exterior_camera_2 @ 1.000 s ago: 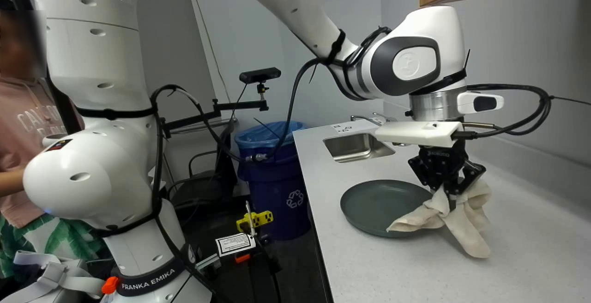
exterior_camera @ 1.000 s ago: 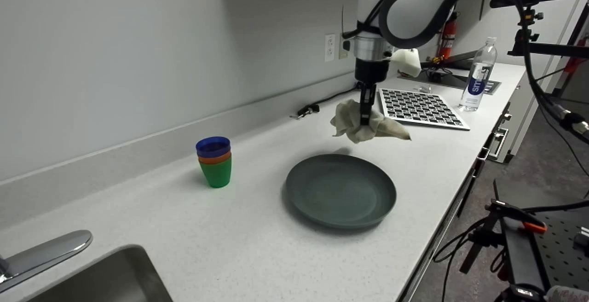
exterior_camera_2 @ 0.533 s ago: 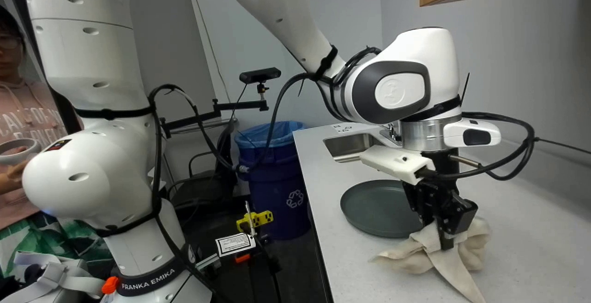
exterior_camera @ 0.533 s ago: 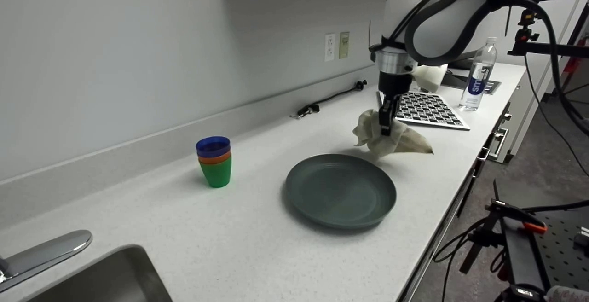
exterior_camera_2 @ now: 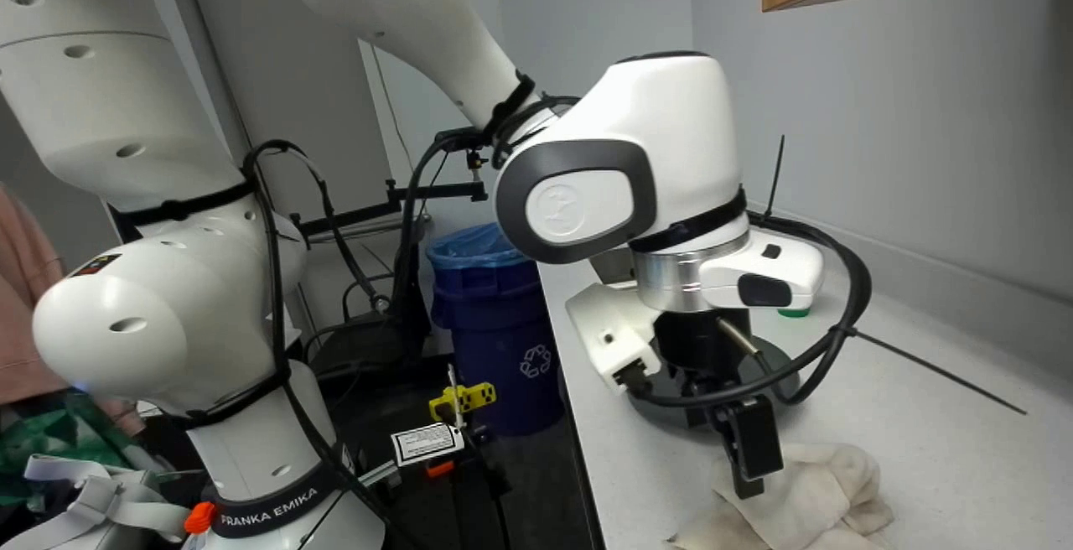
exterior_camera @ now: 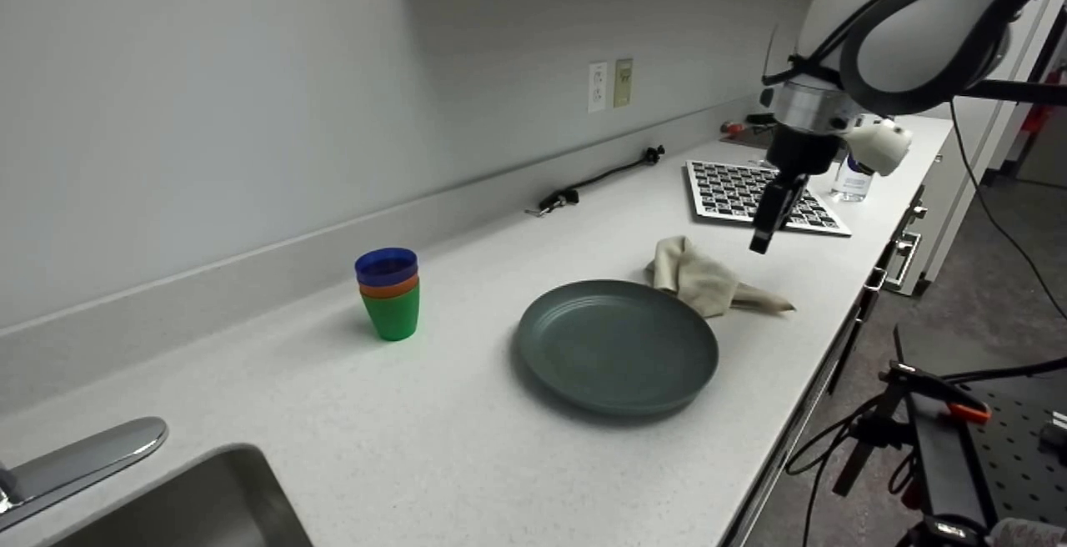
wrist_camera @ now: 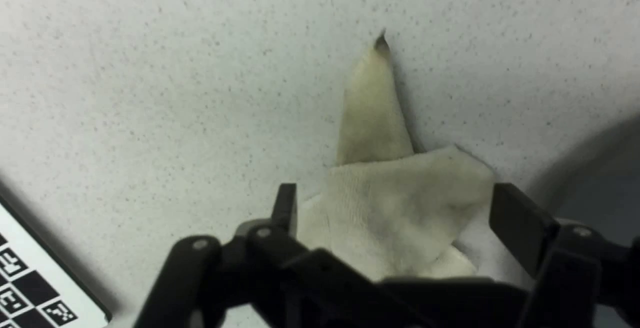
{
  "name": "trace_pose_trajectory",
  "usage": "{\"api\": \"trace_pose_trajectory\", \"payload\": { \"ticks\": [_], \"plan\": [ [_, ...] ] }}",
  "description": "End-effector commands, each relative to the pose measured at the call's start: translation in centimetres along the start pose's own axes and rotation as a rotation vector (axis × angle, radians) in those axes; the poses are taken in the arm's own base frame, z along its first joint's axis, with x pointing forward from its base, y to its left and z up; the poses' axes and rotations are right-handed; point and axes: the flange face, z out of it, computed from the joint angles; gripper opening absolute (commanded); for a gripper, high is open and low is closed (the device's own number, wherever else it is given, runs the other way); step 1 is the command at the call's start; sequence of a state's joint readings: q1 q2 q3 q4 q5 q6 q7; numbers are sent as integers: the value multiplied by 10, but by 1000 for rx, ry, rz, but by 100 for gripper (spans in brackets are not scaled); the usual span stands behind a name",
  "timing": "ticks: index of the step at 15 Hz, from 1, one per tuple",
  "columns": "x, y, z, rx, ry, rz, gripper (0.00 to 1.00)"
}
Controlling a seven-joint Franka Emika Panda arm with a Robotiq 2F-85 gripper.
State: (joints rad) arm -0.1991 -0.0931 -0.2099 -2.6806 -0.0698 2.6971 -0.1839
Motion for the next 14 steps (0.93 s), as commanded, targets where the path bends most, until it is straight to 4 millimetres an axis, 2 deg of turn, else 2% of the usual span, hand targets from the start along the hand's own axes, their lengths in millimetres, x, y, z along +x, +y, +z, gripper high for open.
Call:
{"api": "trace_pose_trajectory", "payload": {
  "ticks": [1, 14],
  "plan": [
    [-10, 3, -3, 4, 6, 4, 100],
    [-3, 0, 2, 0, -4, -4, 100]
  ]
}}
